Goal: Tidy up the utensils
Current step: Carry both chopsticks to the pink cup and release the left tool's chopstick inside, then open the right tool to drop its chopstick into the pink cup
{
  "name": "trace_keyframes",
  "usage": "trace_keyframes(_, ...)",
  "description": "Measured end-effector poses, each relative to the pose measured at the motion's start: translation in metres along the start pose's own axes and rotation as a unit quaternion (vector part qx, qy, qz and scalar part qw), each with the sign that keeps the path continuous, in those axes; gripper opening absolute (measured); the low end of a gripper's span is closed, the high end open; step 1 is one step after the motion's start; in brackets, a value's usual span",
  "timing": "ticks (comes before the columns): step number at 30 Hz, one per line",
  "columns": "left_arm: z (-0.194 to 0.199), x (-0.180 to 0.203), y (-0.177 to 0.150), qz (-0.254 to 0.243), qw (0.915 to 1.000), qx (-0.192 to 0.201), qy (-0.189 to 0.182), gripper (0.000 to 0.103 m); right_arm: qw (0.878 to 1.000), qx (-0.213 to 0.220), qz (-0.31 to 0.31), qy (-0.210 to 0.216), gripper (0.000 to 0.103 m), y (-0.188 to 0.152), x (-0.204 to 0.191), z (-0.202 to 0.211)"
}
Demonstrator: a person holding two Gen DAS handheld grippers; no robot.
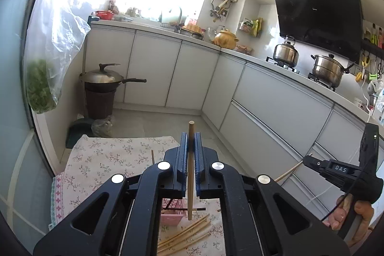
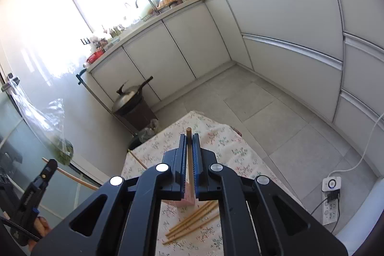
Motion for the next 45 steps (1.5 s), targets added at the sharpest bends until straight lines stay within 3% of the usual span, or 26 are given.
trace_keyframes(7, -0.038, -0.024, 0.005, 0.006, 0.9992, -0.004, 0.040, 0.004, 1.000, 0.000, 0.005, 0.022, 0.005, 0.016, -0.025, -0.014)
trace_keyframes(11, -0.065, -0.037, -0.003, 0.009, 0.9983, -0.018, 0.056, 0.005, 1.000, -0.006, 0.014, 0.027, 0.005, 0.016, -0.041, -0.028)
trace_keyframes(13, -0.081, -0.042, -0.013, 0.009, 0.9973, -0.042, 0.059, 0.006, 0.999, -0.011, 0.019, 0.028, 0.005, 0.015, -0.047, -0.036)
trace_keyframes(14, -0.089, -0.045, -0.019, 0.010, 0.9967, -0.058, 0.056, 0.009, 0.999, -0.014, 0.021, 0.029, 0.005, 0.014, -0.050, -0.040)
trace_keyframes(16, -0.092, -0.050, -0.027, 0.022, 0.9959, -0.070, 0.054, 0.029, 0.999, -0.022, 0.023, 0.030, 0.005, 0.011, -0.056, -0.047)
trace_keyframes(25, -0.035, -0.071, 0.006, 0.071, 0.9942, 0.007, 0.081, 0.054, 0.998, -0.034, 0.038, 0.032, 0.005, 0.004, -0.075, -0.060)
trace_keyframes(32, -0.035, -0.069, 0.007, 0.064, 0.9940, 0.002, 0.088, 0.054, 0.997, -0.044, 0.053, 0.017, 0.005, -0.007, -0.087, -0.079)
trace_keyframes(39, -0.049, -0.070, -0.002, 0.059, 0.9934, -0.027, 0.095, 0.054, 0.996, -0.074, 0.048, 0.021, 0.008, -0.029, -0.100, -0.125)
trace_keyframes(45, -0.051, -0.063, -0.005, 0.040, 0.9933, -0.034, 0.103, 0.056, 0.995, -0.061, 0.073, 0.022, 0.009, -0.031, -0.107, -0.115)
Point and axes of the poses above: each gripper's, at about its wrist camera, not at the fingertips, and z roughly against the way its jaws point, x to its right, y to its top, the point moved 5 cm from there along -z, roughly the way its jaws point, and after that the axes turned 11 degrees about -y, right-handed, at the moved point
